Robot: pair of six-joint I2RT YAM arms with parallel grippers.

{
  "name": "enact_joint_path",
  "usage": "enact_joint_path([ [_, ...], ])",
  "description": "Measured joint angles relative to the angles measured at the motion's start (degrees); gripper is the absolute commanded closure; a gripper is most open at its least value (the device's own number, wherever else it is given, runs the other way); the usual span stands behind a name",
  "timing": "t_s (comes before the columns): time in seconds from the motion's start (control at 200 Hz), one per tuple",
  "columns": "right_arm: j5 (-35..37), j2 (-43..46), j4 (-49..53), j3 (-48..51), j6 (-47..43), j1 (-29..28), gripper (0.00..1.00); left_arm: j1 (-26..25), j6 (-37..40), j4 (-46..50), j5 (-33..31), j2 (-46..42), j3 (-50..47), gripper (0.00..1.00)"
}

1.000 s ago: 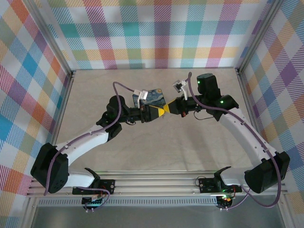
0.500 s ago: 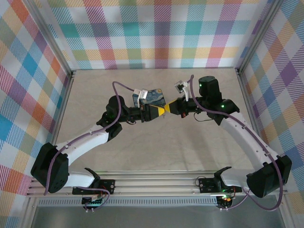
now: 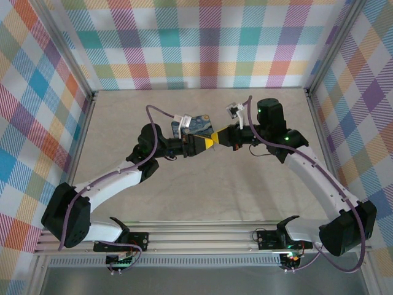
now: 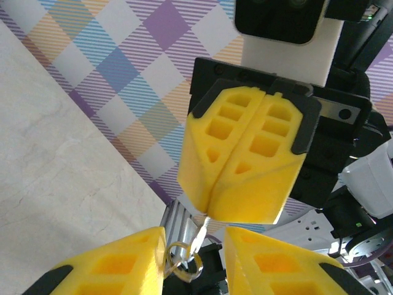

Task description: Unlock the padlock with the key

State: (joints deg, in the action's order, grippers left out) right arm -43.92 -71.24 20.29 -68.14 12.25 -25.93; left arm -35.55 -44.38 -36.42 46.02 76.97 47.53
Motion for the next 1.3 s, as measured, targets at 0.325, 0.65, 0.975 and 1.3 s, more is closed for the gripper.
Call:
enact_joint_path([
  [0.325,1.11,0.2,-0.83,0.72,0.68,0.0,1.0,0.0,0.02,0.02,-0.02,0.13,-0.04,0.81],
  [0.65,1.22,0.48,-2.25,1.86,1.75,0.07,1.0,0.02,0.02,0.44,-0.66,0.11,-0.28,1.0],
  [0.975,1.7,0.5,-4.52,3.32,4.02,0.04,0.68,0.0,0.5,1.49,-1.57,-0.22,-0.52,1.0],
  [1.3,11.34,-1.25,-1.84,1.75,5.79,0.04,0.45,0.44,8.11,13.99,-5.66,-6.1,-2.01,1.0],
])
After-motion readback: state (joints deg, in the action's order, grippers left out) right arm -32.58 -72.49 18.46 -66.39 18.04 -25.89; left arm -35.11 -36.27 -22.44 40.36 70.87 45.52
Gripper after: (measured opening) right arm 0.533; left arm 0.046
